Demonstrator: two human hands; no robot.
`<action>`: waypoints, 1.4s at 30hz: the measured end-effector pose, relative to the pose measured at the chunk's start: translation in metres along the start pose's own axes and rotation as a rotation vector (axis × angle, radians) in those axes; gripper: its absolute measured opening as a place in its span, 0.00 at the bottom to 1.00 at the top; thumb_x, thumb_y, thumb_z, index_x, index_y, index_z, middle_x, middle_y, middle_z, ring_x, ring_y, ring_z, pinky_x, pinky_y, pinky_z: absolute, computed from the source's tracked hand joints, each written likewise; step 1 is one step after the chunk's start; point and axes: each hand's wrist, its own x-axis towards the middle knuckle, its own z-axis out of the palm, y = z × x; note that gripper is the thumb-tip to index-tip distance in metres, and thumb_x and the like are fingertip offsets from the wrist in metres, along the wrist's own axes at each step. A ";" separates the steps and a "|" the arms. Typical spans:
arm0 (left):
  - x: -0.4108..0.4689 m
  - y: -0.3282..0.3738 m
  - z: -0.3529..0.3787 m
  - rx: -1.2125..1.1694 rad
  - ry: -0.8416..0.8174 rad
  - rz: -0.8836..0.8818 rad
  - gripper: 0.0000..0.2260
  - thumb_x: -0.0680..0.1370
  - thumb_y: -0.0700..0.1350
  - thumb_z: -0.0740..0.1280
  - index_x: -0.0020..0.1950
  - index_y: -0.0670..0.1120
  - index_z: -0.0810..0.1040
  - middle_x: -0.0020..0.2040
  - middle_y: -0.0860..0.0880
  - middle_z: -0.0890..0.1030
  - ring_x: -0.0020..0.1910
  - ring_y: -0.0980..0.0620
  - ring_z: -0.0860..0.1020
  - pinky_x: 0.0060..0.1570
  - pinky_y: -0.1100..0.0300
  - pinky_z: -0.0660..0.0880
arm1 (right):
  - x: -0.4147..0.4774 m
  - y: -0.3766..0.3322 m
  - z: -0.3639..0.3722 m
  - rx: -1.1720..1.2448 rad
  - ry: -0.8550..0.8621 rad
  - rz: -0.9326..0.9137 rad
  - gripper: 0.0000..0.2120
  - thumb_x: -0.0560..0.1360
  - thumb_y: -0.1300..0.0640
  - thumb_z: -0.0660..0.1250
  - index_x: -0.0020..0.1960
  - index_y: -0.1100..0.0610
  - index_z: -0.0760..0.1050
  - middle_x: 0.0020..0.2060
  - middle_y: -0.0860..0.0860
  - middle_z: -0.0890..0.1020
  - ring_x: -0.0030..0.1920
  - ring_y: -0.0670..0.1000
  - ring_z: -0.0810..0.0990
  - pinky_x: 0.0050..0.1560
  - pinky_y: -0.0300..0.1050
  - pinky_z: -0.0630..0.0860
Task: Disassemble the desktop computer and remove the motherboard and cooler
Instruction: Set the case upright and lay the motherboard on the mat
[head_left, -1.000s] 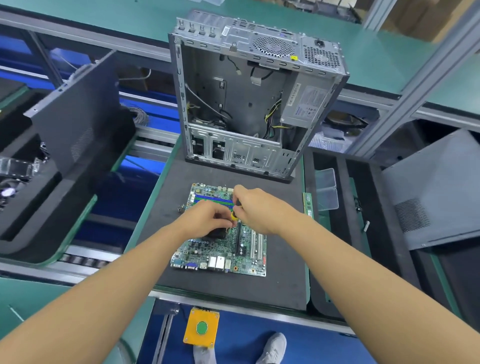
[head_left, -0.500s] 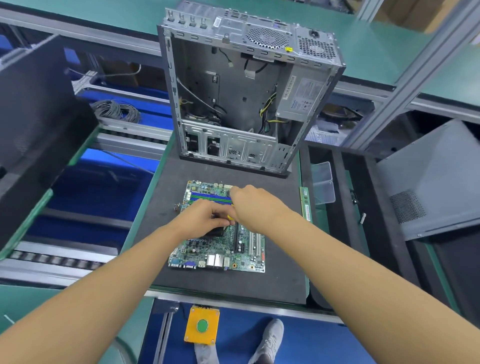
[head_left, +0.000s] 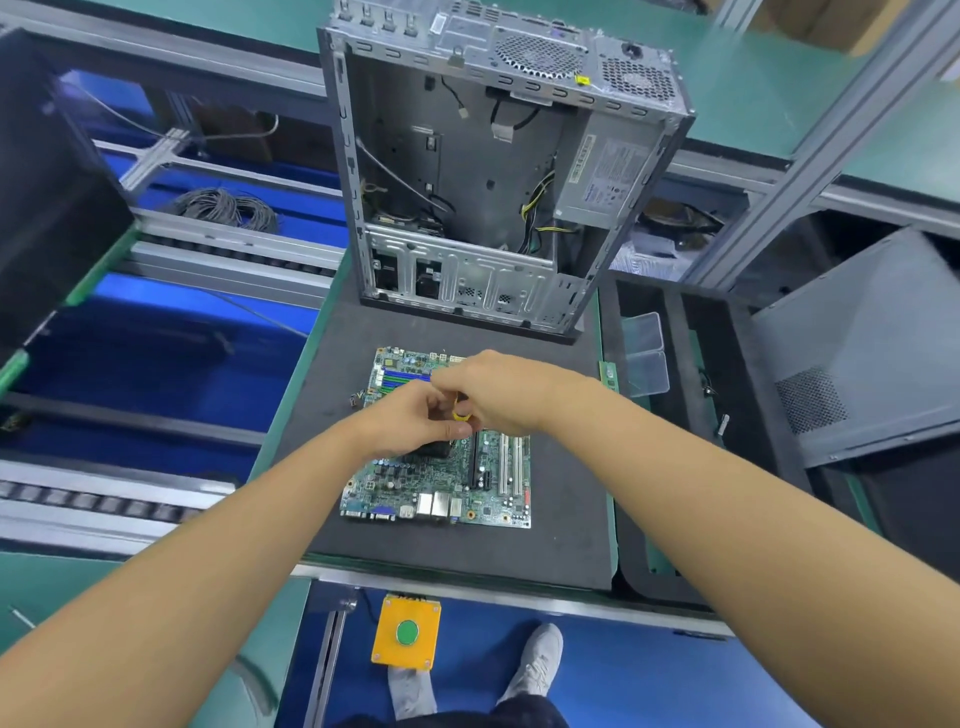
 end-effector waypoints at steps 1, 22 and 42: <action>0.000 0.000 0.000 -0.035 0.004 -0.008 0.07 0.76 0.45 0.73 0.49 0.41 0.81 0.43 0.38 0.78 0.43 0.51 0.74 0.48 0.56 0.70 | -0.001 0.002 -0.001 0.009 -0.009 -0.009 0.07 0.76 0.67 0.64 0.49 0.57 0.71 0.47 0.52 0.78 0.46 0.56 0.77 0.47 0.54 0.77; 0.010 -0.004 0.014 -0.100 0.067 0.039 0.06 0.76 0.50 0.74 0.51 0.60 0.85 0.33 0.49 0.75 0.35 0.49 0.66 0.39 0.56 0.62 | -0.010 -0.006 -0.011 -0.135 -0.055 0.283 0.10 0.82 0.52 0.61 0.56 0.59 0.73 0.57 0.59 0.78 0.47 0.59 0.75 0.41 0.47 0.68; 0.003 -0.010 0.025 -0.048 0.302 0.059 0.09 0.73 0.48 0.76 0.44 0.64 0.84 0.40 0.42 0.84 0.36 0.53 0.72 0.40 0.56 0.69 | 0.008 -0.022 -0.005 -0.219 -0.090 0.249 0.08 0.81 0.59 0.62 0.57 0.61 0.74 0.50 0.55 0.76 0.43 0.55 0.73 0.39 0.46 0.70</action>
